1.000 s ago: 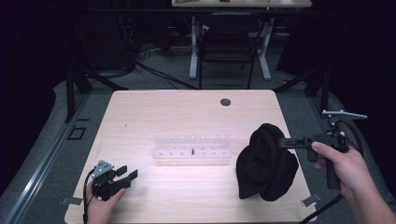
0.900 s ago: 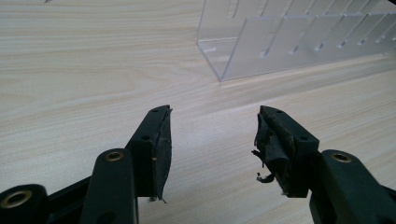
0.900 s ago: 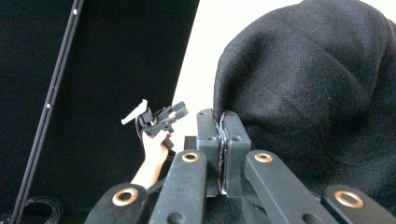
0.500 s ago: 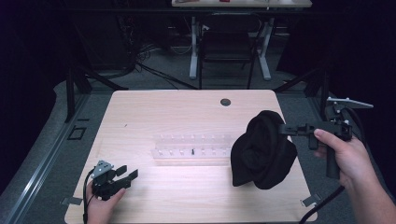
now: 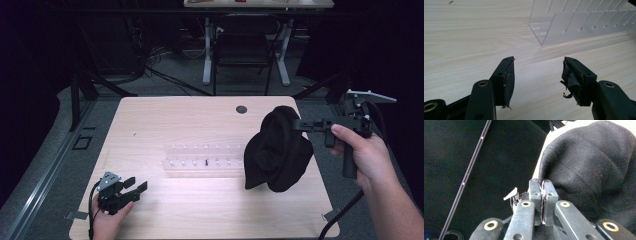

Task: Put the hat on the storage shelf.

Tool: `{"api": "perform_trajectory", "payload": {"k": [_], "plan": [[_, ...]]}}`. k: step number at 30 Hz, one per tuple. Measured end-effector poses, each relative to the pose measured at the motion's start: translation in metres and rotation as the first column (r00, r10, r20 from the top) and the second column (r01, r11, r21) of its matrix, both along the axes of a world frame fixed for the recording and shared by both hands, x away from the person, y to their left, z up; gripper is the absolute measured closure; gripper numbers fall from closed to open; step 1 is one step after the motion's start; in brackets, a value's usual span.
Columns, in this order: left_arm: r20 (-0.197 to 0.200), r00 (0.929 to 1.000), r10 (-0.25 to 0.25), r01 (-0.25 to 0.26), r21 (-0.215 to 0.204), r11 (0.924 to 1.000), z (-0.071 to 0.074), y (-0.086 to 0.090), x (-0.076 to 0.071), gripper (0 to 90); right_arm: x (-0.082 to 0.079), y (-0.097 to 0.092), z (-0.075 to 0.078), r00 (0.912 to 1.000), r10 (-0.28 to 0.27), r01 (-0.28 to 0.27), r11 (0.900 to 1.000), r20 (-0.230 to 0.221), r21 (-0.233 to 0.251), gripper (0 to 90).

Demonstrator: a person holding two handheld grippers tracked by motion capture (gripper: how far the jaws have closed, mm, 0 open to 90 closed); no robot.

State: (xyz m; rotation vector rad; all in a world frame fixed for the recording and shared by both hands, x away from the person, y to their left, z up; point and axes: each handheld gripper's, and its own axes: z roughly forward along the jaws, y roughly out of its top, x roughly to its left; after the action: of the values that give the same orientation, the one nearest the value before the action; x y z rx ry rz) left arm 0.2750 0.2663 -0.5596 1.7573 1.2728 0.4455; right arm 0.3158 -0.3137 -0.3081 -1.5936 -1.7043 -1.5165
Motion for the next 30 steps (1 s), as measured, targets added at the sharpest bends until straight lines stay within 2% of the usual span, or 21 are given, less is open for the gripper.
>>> {"api": "perform_trajectory", "payload": {"k": [18,30], "plan": [[-0.003,0.9999,0.011,-0.011,-0.009,0.9999,0.002,0.006,0.0,43.6,0.017,0.022,0.009,1.0,0.007,-0.007,0.9999,0.005,-0.011,88.6],[0.002,1.0,0.009,-0.009,-0.013,0.9999,0.002,0.005,0.0,43.5,0.029,0.038,0.013,0.9998,0.015,-0.015,0.9999,0.015,0.006,88.6]]}}
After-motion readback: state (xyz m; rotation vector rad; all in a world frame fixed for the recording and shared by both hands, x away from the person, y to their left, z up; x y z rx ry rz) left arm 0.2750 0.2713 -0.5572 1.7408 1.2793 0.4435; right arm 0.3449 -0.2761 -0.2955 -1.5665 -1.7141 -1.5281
